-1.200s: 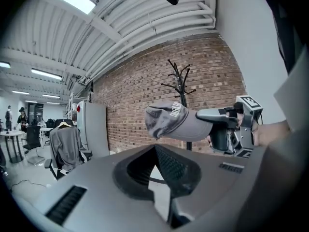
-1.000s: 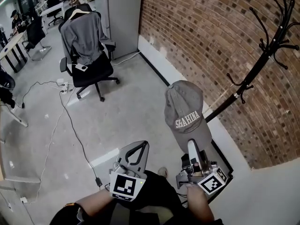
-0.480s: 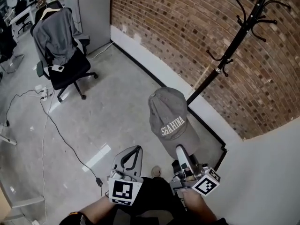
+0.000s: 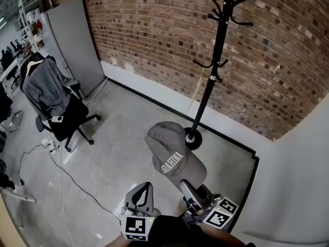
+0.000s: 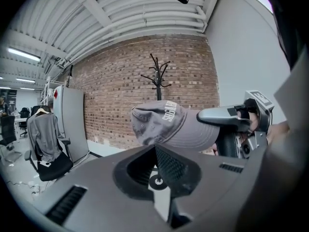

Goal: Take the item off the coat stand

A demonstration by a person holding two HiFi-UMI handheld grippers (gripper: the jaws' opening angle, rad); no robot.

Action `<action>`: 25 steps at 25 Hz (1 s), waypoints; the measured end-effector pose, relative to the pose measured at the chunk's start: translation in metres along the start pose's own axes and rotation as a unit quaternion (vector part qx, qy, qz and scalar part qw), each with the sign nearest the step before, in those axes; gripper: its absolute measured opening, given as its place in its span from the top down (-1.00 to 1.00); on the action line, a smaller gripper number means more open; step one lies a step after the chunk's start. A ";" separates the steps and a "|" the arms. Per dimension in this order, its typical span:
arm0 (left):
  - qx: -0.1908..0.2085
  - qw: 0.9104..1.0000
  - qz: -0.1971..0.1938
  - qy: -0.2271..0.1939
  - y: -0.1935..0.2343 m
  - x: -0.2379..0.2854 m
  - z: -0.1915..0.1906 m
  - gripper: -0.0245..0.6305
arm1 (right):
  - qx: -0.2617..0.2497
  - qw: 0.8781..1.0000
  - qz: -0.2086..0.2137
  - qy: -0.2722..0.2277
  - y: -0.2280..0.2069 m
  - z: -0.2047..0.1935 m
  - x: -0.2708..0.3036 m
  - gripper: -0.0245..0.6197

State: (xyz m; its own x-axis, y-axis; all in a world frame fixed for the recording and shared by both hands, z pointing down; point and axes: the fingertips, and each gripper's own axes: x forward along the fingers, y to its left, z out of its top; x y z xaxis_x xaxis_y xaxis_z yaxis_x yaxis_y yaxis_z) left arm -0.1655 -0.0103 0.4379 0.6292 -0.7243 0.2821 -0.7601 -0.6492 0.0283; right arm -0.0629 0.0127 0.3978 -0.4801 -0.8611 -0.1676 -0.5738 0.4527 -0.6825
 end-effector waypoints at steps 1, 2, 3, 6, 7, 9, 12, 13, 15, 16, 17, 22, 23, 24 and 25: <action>0.005 1.000 -0.002 0.001 -0.009 0.005 0.001 0.83 | -0.003 1.000 -0.001 -0.004 -0.005 0.005 -0.006 0.82; 0.011 1.000 -0.005 0.002 -0.017 0.009 0.002 0.83 | -0.006 1.000 -0.002 -0.007 -0.011 0.009 -0.012 0.82; 0.016 1.000 -0.007 0.001 -0.026 0.013 0.004 0.83 | -0.009 1.000 -0.002 -0.010 -0.015 0.015 -0.018 0.82; 0.025 1.000 -0.011 -0.004 -0.046 0.022 0.013 0.83 | -0.022 1.000 -0.001 -0.017 -0.021 0.033 -0.031 0.82; 0.027 1.000 -0.010 -0.006 -0.050 0.025 0.016 0.83 | -0.026 0.999 0.001 -0.019 -0.022 0.039 -0.034 0.82; 0.029 1.000 -0.007 -0.008 -0.056 0.028 0.019 0.83 | -0.033 0.999 0.005 -0.022 -0.022 0.049 -0.040 0.82; 0.026 1.000 -0.003 -0.010 -0.063 0.030 0.019 0.83 | -0.050 0.999 0.007 -0.020 -0.020 0.055 -0.048 0.82; 0.026 1.000 -0.003 -0.011 -0.065 0.030 0.019 0.83 | -0.058 0.998 0.007 -0.016 -0.020 0.055 -0.050 0.82; 0.026 1.000 -0.003 -0.014 -0.069 0.031 0.020 0.83 | -0.073 0.997 0.005 -0.010 -0.019 0.056 -0.052 0.83; 0.027 1.000 -0.003 -0.016 -0.071 0.032 0.021 0.83 | -0.077 0.997 0.005 -0.008 -0.019 0.057 -0.052 0.83; 0.027 0.999 -0.004 -0.018 -0.073 0.033 0.023 0.83 | -0.079 0.997 0.005 -0.006 -0.019 0.057 -0.053 0.83; 0.029 0.999 -0.004 -0.023 -0.076 0.032 0.025 0.83 | -0.079 0.997 0.006 -0.003 -0.018 0.057 -0.054 0.83; 0.027 0.999 -0.003 -0.021 -0.075 0.031 0.024 0.83 | -0.078 0.997 0.006 -0.003 -0.017 0.056 -0.054 0.83; 0.026 0.999 -0.002 -0.020 -0.074 0.031 0.023 0.83 | -0.077 0.997 0.007 -0.003 -0.017 0.056 -0.053 0.83; 0.025 1.000 -0.001 -0.019 -0.074 0.030 0.022 0.83 | -0.077 0.997 0.008 -0.003 -0.016 0.055 -0.053 0.83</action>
State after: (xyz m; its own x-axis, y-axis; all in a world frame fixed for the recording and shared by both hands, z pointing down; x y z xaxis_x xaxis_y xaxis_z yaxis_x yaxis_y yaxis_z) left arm -0.0868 0.0105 0.4230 0.6369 -0.7308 0.2455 -0.7506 -0.6605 -0.0186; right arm 0.0085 0.0379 0.3786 -0.4870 -0.8543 -0.1817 -0.6609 0.4964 -0.5629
